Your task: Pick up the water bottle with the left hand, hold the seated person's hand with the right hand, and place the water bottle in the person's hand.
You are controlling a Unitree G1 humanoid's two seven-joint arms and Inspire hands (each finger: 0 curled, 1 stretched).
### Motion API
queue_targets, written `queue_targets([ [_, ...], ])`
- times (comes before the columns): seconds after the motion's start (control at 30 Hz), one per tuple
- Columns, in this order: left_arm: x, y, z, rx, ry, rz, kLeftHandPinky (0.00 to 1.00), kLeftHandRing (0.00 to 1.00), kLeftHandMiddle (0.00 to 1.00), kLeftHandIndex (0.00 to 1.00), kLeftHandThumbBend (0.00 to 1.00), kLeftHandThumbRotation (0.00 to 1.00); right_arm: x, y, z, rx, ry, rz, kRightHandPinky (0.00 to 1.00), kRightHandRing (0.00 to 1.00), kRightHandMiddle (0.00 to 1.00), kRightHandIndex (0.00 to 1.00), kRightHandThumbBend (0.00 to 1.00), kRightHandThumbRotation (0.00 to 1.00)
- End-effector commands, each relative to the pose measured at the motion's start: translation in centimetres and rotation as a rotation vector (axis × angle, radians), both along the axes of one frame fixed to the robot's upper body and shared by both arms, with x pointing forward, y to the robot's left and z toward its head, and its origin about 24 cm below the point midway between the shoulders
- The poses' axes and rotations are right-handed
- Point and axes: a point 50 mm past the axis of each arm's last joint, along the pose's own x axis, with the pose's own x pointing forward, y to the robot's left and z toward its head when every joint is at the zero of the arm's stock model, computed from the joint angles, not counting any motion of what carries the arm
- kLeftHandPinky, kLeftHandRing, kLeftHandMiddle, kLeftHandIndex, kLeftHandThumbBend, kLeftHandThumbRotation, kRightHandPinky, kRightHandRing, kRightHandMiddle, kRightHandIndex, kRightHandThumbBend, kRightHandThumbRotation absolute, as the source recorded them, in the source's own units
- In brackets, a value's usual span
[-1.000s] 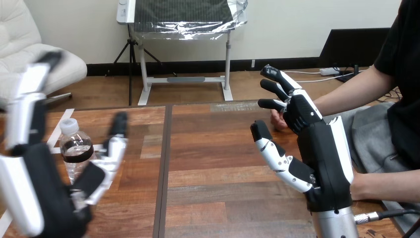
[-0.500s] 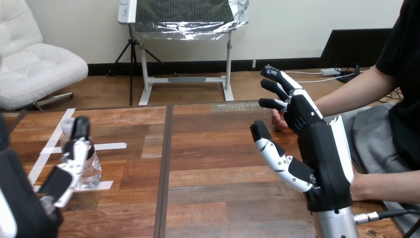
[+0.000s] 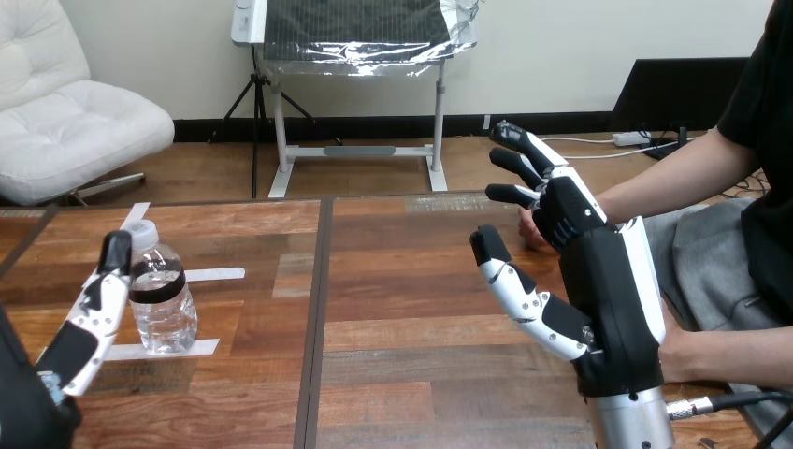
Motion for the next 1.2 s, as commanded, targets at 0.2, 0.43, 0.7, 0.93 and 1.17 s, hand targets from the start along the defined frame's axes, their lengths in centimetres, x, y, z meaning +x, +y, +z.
queue_targets([
  [0.2, 1.8, 1.5, -0.4, 0.095, 0.123, -0.02, 0.9, 0.92, 0.92, 0.91, 0.74, 0.61, 1.3, 0.3, 1.6, 0.003, -0.075, 0.012, 0.73, 0.86, 0.91, 0.85, 0.36, 0.28],
  [0.43, 2.7, 2.3, -0.8, 0.144, 0.211, -0.03, 0.89, 0.9, 0.91, 0.9, 0.75, 0.69, 1.4, 0.3, 1.7, 0.003, -0.074, 0.01, 0.72, 0.85, 0.91, 0.84, 0.36, 0.29],
  [0.7, 4.2, 3.1, -1.2, 0.185, 0.304, -0.064, 0.89, 0.88, 0.89, 0.89, 0.77, 0.77, 1.6, 0.3, 1.7, 0.0, -0.078, 0.016, 0.72, 0.85, 0.9, 0.84, 0.37, 0.32],
  [0.93, 5.1, 3.2, -1.5, 0.144, 0.34, -0.098, 0.89, 0.88, 0.89, 0.88, 0.82, 0.79, 1.7, 0.3, 1.7, -0.011, -0.084, 0.024, 0.72, 0.85, 0.9, 0.84, 0.37, 0.33],
  [1.17, 5.9, 3.3, -1.8, 0.019, 0.379, -0.158, 0.89, 0.88, 0.9, 0.89, 0.88, 0.76, 1.8, 0.2, 1.7, -0.022, -0.083, 0.023, 0.73, 0.85, 0.9, 0.84, 0.37, 0.34],
])
